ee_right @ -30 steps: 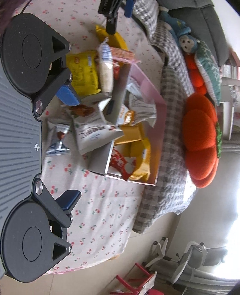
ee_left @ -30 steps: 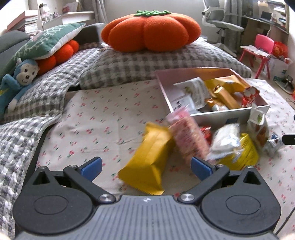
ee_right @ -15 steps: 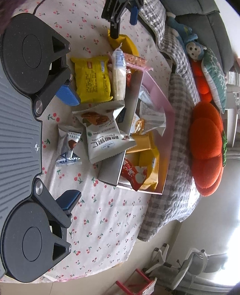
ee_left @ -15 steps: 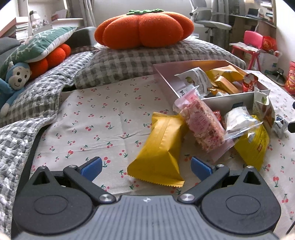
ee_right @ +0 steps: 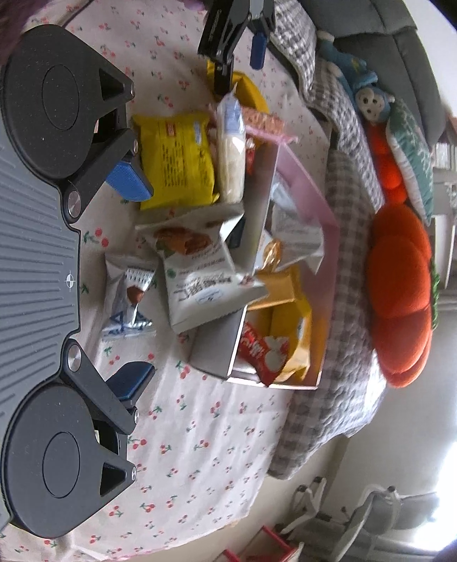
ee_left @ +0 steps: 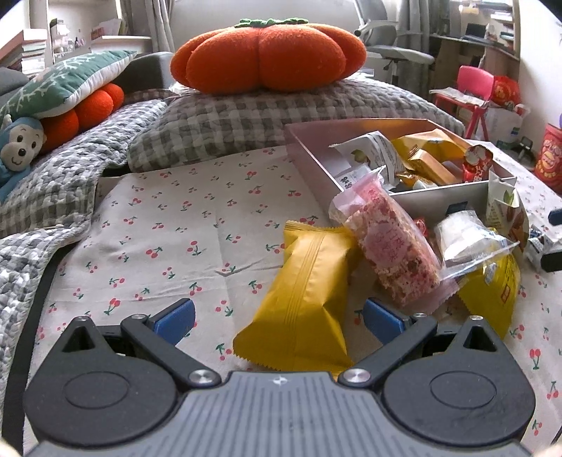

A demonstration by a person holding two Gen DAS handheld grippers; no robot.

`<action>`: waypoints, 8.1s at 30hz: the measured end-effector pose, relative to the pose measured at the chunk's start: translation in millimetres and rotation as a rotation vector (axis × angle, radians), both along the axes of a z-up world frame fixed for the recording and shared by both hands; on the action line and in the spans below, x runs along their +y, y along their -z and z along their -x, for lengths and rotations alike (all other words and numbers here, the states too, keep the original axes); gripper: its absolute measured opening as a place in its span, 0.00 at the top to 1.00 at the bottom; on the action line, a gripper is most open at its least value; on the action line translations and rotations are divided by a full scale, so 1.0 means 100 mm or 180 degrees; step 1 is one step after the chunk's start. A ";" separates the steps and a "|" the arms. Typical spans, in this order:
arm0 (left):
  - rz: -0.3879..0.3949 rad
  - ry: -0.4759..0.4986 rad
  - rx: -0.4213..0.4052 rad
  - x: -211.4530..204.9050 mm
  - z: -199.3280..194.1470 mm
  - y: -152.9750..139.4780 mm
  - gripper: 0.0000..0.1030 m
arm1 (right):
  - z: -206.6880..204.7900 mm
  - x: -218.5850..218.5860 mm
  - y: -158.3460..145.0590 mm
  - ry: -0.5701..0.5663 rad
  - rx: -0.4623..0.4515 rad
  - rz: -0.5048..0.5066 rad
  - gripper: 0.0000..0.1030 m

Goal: Organize snacks
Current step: 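Move the left gripper to a yellow pack while the right approaches a wrapped chocolate, then grasp the yellow pack with the left gripper while the right grasps the wrapped chocolate, then carry the yellow pack and wrapped chocolate over the pink box, then release both snacks into the pink box and open both grippers, then move the left gripper to the pink candy bag while the right approaches a Pecan Kernels packet, then grasp the pink candy bag with the left gripper while the right grasps the Pecan Kernels packet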

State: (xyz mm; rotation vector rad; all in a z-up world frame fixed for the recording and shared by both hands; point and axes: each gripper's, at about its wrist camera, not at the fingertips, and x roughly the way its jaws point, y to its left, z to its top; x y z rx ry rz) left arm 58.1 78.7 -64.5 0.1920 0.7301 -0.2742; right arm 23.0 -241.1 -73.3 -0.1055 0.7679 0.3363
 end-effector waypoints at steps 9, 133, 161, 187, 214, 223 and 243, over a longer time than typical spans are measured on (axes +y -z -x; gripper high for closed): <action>0.0018 -0.0029 0.0129 0.00 -0.09 0.07 0.14 | -0.10 -0.10 0.21 0.0151 0.0242 0.0077 0.04; 0.0322 -0.0310 0.0278 -1.01 -1.23 -0.28 0.51 | -1.30 -0.38 -0.21 0.0953 0.0116 -0.1378 0.52; 0.0323 -0.0262 0.0206 -0.63 -0.25 -0.71 0.01 | -0.53 -0.12 -0.59 0.0657 0.0115 -0.0890 0.06; 0.0657 -0.1083 0.0763 -0.17 -0.30 -0.16 0.07 | -0.54 -0.01 -0.17 0.1202 0.0766 -0.0806 0.05; 0.0065 -0.0602 0.0904 -0.15 -0.29 -0.01 0.41 | -0.66 0.06 -0.12 0.1060 0.0881 -0.0740 0.04; 0.0139 -0.0300 0.0854 -0.01 -0.22 -0.03 0.20 | -0.51 -0.07 -0.05 0.0883 0.0901 -0.0219 0.04; 0.0476 -0.0448 0.0797 -0.02 -0.36 -0.03 0.59 | -0.60 0.01 -0.01 0.0965 0.0694 -0.0535 0.21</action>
